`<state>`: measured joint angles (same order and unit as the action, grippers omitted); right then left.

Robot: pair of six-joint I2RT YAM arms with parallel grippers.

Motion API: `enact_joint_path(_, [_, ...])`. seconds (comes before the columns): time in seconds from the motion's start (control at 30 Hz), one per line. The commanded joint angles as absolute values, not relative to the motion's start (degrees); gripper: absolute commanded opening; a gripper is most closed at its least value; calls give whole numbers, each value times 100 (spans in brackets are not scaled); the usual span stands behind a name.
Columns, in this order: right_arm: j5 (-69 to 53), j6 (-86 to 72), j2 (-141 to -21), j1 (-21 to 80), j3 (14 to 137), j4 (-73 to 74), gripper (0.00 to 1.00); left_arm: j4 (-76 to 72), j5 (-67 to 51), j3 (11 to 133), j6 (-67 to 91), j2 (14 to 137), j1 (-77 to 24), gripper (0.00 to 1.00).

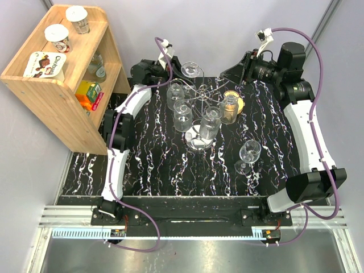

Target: Place the wine glass upside down on the wine glass rack

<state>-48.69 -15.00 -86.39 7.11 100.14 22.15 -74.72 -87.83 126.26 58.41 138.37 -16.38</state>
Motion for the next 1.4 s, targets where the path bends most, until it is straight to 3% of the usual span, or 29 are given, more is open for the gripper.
enact_joint_path(0.0, [-4878, -1512, -8596, 677, 10028, 1986, 52, -8930, -9677, 12499, 5564, 13386, -1661, 0])
enact_joint_path(0.97, [-4781, -1380, -8780, 677, 9923, 2013, 52, -8912, -9677, 13087, 5467, 14018, -1907, 0])
enact_joint_path(1.37, [-3929, -106, -8710, 677, 9835, 2952, 50, -9097, -9668, 12682, 5502, 13843, -1846, 0])
